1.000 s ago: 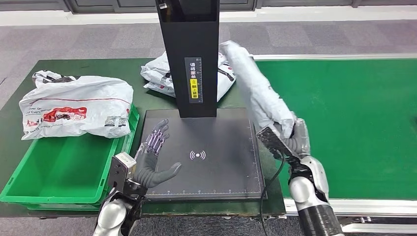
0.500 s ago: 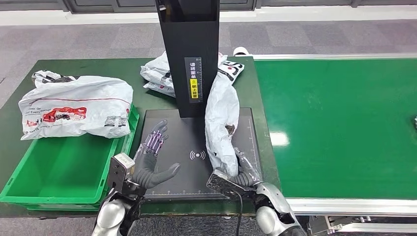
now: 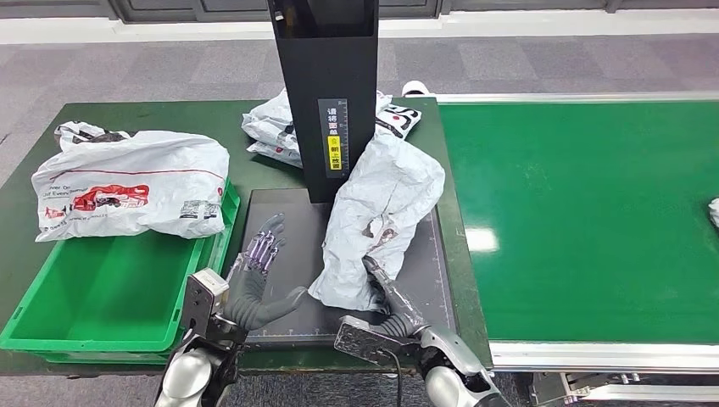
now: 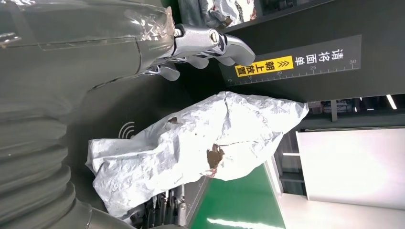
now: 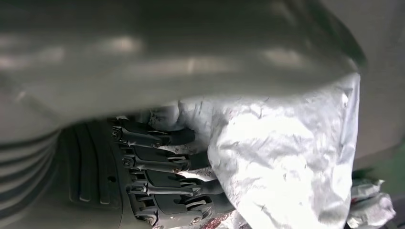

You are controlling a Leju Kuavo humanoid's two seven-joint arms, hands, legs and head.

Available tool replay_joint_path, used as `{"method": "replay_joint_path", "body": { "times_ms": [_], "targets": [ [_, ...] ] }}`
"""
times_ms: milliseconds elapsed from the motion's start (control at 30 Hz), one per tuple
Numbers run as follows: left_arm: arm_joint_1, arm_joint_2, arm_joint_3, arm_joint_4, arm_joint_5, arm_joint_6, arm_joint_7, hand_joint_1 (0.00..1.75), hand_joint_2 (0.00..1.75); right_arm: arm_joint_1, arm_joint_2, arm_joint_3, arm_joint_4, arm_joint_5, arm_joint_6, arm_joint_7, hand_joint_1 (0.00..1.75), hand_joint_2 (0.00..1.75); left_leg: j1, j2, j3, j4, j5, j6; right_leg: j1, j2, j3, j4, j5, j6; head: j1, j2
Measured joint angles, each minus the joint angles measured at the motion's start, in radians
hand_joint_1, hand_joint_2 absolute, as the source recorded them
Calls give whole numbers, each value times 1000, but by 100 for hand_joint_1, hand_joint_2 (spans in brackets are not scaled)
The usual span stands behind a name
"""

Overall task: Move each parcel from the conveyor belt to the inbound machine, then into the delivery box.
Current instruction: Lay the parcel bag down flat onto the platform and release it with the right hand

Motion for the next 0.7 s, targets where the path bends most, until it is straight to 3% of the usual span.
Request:
{"method": "replay_joint_path", "body": {
  "times_ms": [167,400,533,700],
  "targets": [
    [1,1,0,4,3,6,0,0,175,-8,-15,6,-40,-77,2,-12,0,0,0,0,0,0,0,0,0,0,0,0,0,0,0,0],
    [-1,0,0,19,-1,20,0,0,175,-17,-13,2,-148,-300,66,-65,0,0,0,0,0,0,0,0,0,0,0,0,0,0,0,0],
    [-5,-6,1,28,-10,34,1,0,175,-59,35,0,-159,-406,112,-65,0,0,0,1,0,0,1,-1,0,1,-1,0,0,0,0,0],
    [-20,-16,13,43,-18,45,6,0,175,-109,101,1,-138,-445,134,-59,0,0,1,1,0,0,1,-1,1,1,0,0,1,0,0,0]
  ]
}}
